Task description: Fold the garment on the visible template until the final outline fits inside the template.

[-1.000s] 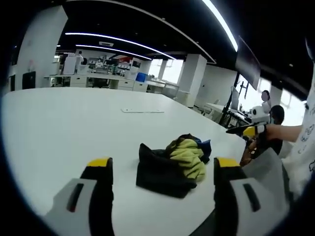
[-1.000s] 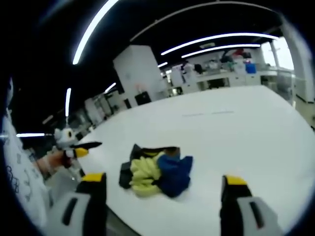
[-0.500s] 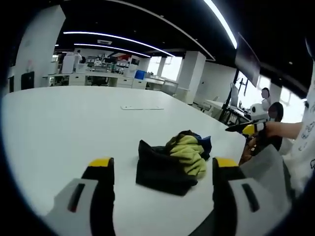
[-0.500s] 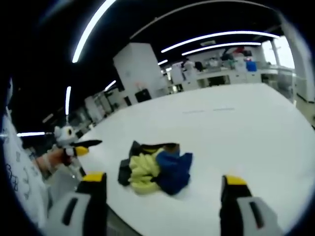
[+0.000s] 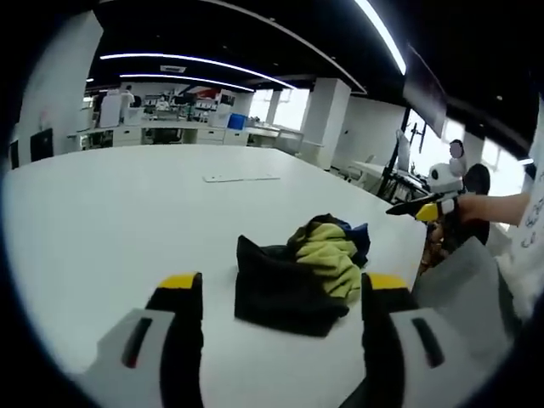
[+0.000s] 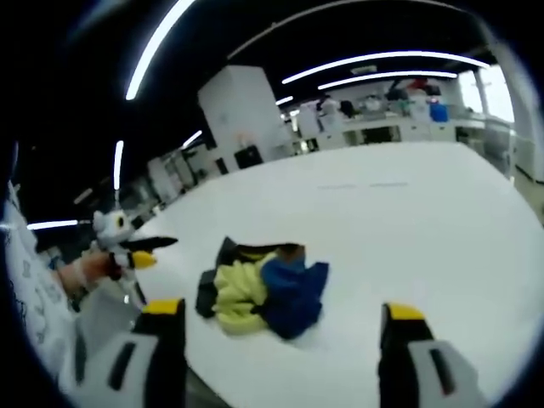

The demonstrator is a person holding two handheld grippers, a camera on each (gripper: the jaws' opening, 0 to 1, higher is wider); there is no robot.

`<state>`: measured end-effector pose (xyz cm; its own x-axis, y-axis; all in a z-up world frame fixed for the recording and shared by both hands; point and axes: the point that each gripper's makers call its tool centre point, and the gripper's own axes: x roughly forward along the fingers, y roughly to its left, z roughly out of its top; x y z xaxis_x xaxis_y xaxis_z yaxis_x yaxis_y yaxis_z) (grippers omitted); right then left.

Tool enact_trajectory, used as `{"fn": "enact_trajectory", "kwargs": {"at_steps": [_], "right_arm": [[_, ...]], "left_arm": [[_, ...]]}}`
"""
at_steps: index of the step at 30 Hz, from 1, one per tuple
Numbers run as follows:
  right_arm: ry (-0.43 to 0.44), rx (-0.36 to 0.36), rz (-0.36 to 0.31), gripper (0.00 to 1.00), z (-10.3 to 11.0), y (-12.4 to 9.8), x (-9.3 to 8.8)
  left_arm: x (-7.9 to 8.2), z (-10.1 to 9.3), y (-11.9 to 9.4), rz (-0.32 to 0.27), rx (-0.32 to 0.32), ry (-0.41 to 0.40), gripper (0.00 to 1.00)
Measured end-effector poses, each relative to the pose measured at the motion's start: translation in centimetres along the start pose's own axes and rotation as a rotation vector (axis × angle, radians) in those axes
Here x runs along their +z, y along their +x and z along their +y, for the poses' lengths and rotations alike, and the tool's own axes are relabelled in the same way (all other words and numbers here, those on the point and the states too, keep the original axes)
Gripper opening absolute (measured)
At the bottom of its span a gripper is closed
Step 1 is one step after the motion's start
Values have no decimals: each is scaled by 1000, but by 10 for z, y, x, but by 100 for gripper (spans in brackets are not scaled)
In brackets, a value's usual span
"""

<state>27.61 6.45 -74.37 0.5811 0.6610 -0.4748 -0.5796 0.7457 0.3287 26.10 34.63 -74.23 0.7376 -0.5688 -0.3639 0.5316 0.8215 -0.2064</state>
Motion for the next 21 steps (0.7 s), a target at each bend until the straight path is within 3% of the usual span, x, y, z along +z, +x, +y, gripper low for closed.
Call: {"fn": "enact_trajectory", "kwargs": {"at_steps": [6, 13, 16, 19, 21], "right_arm": [[-21, -1, 8, 92, -10, 12, 13], [-69, 22, 43, 87, -15, 28, 23], [-69, 37, 48, 90, -15, 38, 28], [-70, 51, 74, 82, -17, 47, 26], [-56, 61, 89, 78, -17, 53, 24]], "left_arm": [[10, -4, 16, 0, -33, 30, 60], [12, -7, 41, 85, -47, 141, 47], [13, -5, 53, 108, -53, 167, 43], [9, 3, 61, 143, -68, 184, 31], [5, 3, 68, 162, -79, 181, 28]]}}
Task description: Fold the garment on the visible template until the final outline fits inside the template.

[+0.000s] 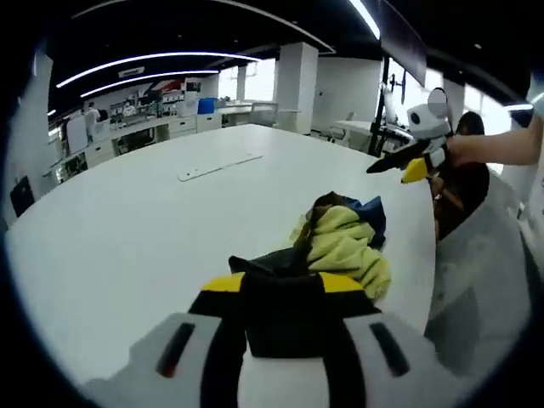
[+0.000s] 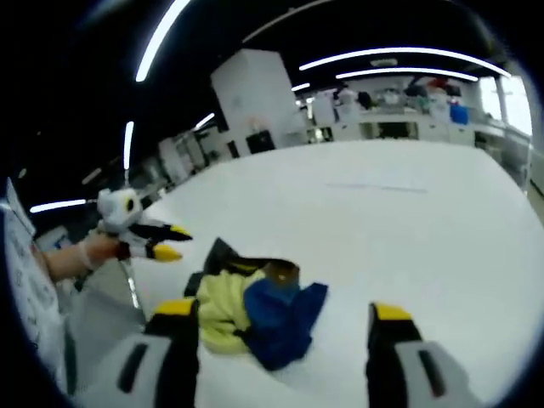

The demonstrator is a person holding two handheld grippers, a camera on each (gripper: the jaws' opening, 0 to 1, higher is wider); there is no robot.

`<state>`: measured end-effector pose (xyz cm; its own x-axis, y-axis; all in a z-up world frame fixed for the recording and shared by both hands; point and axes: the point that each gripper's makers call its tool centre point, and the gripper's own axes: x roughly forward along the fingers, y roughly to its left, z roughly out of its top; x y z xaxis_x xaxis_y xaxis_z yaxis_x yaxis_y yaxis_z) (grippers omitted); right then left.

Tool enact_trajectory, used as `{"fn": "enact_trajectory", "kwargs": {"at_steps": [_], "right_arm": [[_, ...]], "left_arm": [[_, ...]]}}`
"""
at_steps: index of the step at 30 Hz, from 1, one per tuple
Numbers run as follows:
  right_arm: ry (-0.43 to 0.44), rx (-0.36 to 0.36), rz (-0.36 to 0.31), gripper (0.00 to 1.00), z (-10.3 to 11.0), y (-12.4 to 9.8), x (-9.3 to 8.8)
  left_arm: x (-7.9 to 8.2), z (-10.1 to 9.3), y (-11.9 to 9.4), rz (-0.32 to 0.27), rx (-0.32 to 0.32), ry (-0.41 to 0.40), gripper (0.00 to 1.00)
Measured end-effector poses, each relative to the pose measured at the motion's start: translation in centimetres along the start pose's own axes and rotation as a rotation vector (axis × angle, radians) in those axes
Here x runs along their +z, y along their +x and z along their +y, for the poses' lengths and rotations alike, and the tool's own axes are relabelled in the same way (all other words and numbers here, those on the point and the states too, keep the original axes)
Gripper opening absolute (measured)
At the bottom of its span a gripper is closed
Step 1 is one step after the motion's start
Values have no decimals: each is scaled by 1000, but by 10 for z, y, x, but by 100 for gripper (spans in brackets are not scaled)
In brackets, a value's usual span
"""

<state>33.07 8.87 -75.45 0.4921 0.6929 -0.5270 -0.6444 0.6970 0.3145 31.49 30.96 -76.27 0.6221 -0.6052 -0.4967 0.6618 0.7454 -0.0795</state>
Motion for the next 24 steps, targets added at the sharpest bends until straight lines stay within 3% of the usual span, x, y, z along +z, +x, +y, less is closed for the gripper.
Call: {"fn": "enact_trajectory", "kwargs": {"at_steps": [5, 9, 11, 14, 24], "right_arm": [[50, 37, 39, 50, 0, 16, -2], [77, 45, 80, 49, -2, 32, -10], [82, 53, 109, 42, -2, 38, -16], [103, 66, 145, 39, 1, 45, -24], [148, 86, 186, 15, 3, 46, -35]], "left_arm": [[2, 2, 16, 11, -16, 34, 28], [3, 0, 28, 26, -42, 68, 25], [-4, 0, 34, 61, -42, 99, 24], [-10, -1, 41, 85, -57, 119, 21], [-13, -5, 56, 110, -85, 150, 18]]}}
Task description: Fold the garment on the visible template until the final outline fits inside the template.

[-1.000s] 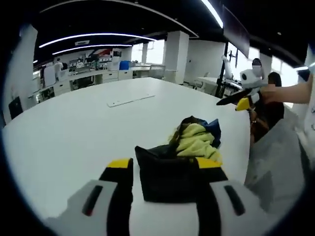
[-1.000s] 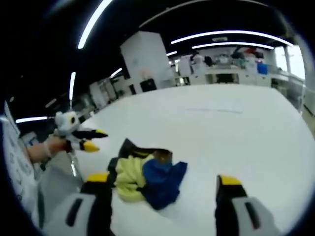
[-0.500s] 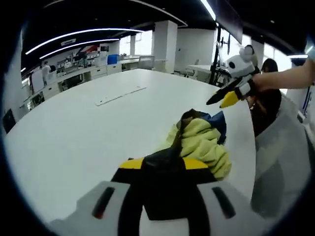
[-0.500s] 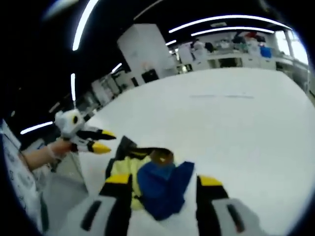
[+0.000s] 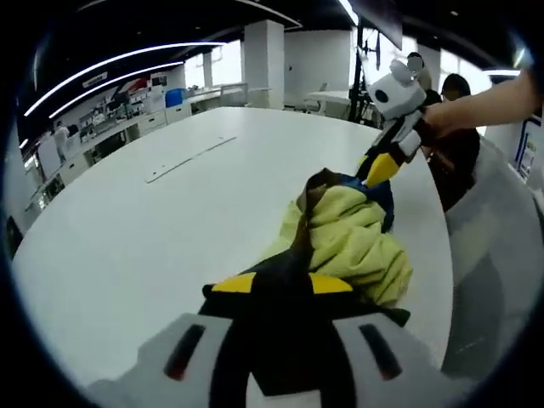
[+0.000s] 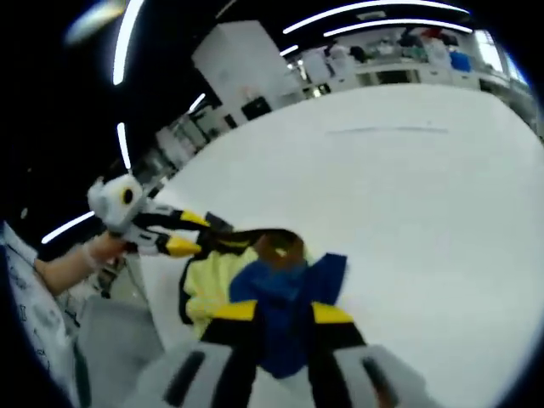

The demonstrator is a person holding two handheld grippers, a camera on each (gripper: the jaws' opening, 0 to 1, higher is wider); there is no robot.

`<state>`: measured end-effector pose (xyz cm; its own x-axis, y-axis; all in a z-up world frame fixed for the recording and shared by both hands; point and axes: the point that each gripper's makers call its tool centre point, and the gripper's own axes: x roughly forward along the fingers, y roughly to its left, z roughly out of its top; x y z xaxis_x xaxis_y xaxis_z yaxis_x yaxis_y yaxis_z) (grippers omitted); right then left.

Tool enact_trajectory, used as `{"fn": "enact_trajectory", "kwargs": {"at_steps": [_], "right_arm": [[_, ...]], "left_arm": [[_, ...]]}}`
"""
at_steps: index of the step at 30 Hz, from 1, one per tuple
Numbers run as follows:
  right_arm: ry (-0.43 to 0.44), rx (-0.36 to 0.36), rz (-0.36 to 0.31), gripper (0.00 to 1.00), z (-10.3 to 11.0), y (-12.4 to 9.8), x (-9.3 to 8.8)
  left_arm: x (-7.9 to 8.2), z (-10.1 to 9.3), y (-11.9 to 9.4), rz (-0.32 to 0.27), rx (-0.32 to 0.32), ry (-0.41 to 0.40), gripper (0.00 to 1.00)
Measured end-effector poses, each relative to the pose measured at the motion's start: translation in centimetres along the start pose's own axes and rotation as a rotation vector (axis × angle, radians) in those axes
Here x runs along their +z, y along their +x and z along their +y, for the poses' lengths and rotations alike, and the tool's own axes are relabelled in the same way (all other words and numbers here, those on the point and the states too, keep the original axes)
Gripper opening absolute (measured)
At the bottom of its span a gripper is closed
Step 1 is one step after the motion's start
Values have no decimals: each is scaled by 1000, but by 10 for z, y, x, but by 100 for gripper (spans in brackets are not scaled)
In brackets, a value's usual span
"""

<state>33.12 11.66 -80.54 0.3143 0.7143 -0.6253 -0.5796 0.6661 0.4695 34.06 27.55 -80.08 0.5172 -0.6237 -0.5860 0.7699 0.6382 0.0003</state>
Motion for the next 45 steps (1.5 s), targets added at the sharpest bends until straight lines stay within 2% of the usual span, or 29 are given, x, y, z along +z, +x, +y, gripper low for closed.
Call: {"fn": "enact_trajectory", "kwargs": {"at_steps": [9, 14, 23, 25, 27, 31, 32, 34, 36, 37, 40, 45], "right_arm": [[37, -6, -8, 0, 2, -1, -5], [57, -12, -37, 0, -2, -5, -2], [56, -22, -104, 0, 5, -19, 8], [52, -15, -137, 0, 7, -27, 17], [41, -12, -180, 0, 12, -38, 29], [11, 5, -249, 0, 22, -58, 54], [-4, 7, -272, 0, 26, -64, 62], [-41, 24, -314, 0, 36, -74, 75], [-64, 30, -346, 0, 44, -84, 87], [-76, 37, -356, 0, 48, -88, 91], [-116, 42, -390, 0, 63, -99, 104], [-169, 56, -442, 0, 78, -117, 126]], "left_arm": [[-4, -2, 0, 15, -10, -4, 9], [-8, -2, -2, 32, -10, -11, 0], [1, 2, -11, 20, 12, -49, 0], [12, 5, -19, -4, 27, -60, 0], [25, 6, -26, -37, 21, -111, 0], [48, 25, -49, -70, 62, -89, 0], [59, 28, -56, -86, 72, -93, 0], [66, 34, -65, -112, 83, -104, 0], [82, 33, -74, -157, 84, -139, 0], [91, 33, -80, -180, 84, -136, 0], [105, 38, -92, -204, 99, -100, 0], [129, 39, -108, -254, 108, -103, 0]]}}
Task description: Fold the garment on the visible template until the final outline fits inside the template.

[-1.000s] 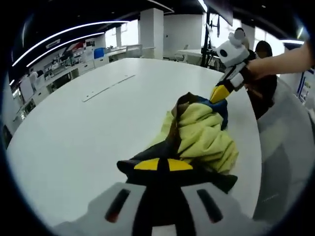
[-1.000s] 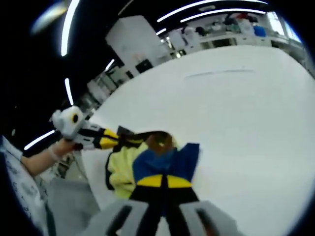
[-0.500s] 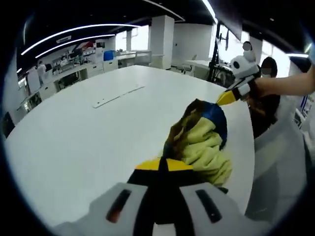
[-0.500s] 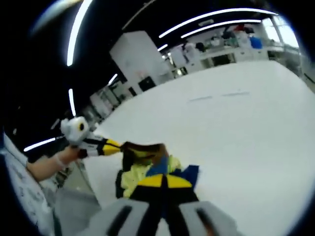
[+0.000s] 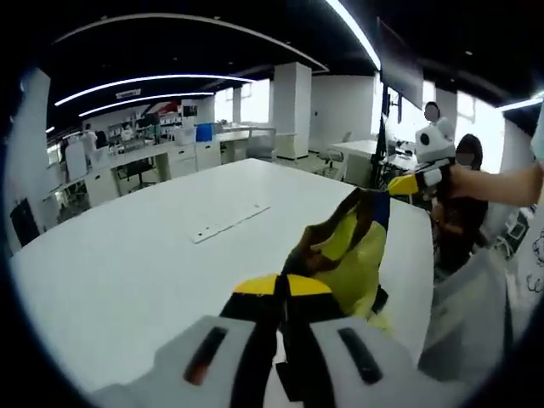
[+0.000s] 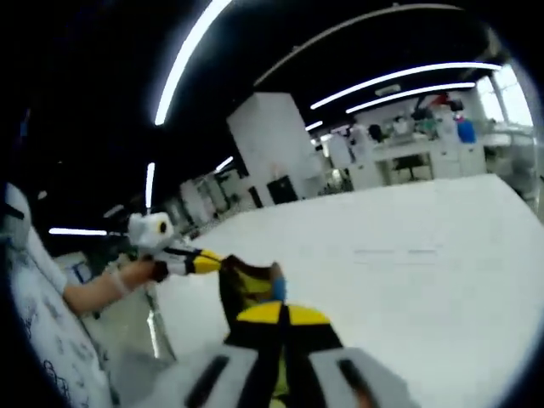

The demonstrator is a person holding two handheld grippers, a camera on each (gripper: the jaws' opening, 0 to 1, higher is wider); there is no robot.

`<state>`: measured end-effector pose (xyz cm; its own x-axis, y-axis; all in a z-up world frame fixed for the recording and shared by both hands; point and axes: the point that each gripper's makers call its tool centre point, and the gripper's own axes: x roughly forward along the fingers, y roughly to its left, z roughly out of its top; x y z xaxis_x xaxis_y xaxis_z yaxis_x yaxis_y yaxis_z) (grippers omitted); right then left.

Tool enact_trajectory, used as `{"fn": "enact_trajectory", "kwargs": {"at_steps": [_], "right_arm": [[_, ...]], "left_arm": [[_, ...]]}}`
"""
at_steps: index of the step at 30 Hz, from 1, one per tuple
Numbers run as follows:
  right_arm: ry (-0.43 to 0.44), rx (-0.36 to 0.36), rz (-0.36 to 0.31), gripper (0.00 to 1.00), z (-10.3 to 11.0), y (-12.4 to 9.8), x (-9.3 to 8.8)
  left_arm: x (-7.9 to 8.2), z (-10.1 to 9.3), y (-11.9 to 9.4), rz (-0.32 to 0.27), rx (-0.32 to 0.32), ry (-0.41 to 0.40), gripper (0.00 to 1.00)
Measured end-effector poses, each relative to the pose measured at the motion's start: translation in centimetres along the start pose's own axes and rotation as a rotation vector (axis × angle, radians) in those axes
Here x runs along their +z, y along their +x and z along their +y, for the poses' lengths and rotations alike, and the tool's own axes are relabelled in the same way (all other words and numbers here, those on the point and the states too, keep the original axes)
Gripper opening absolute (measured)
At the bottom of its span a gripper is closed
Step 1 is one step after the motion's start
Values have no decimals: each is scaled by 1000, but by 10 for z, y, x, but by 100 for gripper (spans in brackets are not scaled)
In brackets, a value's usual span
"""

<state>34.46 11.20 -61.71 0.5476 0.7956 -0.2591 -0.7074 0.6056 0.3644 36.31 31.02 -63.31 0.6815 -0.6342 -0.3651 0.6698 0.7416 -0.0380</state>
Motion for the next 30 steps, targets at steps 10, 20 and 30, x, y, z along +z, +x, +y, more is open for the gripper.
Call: {"fn": "enact_trajectory", "kwargs": {"at_steps": [10, 20, 30], "right_arm": [[-22, 46, -129, 0, 13, 5, 55], [-28, 42, -132, 0, -12, 39, 73], [57, -44, -24, 0, -82, 99, 42]], "left_arm": [[40, 25, -11, -89, 35, -15, 0], [43, 63, 11, -105, 63, -59, 0], [-7, 117, 75, -18, 101, -171, 0]]}}
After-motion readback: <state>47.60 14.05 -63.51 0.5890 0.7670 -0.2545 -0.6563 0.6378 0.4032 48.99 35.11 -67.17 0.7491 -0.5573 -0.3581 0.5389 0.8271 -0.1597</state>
